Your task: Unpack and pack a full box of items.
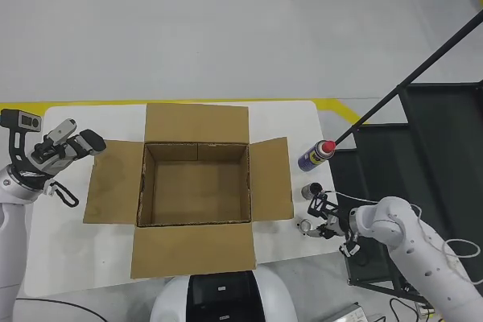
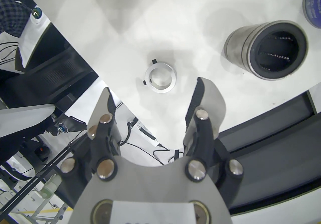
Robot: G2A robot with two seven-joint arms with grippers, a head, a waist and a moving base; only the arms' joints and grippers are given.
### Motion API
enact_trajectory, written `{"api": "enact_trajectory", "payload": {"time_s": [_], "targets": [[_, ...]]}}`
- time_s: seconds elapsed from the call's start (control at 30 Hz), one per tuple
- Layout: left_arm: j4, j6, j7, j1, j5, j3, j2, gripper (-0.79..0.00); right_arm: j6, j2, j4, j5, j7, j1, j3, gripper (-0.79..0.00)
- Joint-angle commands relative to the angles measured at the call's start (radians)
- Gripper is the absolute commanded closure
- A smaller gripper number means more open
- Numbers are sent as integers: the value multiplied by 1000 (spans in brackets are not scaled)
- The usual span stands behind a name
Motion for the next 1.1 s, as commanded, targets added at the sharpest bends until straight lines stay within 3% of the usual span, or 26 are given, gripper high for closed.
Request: {"api": "enact_trajectory", "payload": {"time_s": [0.0, 0.33, 0.67, 0.93, 1.07], "targets": [[0, 0, 0, 0, 0, 0, 0, -785, 25, -5, 10, -33, -7, 13, -28, -511], [0, 0, 0, 0, 0, 0, 0, -785, 119, -26, 59, -147, -33, 67, -133, -360], [0, 0, 0, 0, 0, 0, 0, -785, 143, -38, 91, -163, -30, 110, -170, -357], [0, 0, 0, 0, 0, 0, 0, -785, 149, -46, 115, -162, -17, 136, -197, -283], [0, 0, 0, 0, 0, 0, 0, -785, 149, -49, 124, -157, -18, 142, -204, -305]]}}
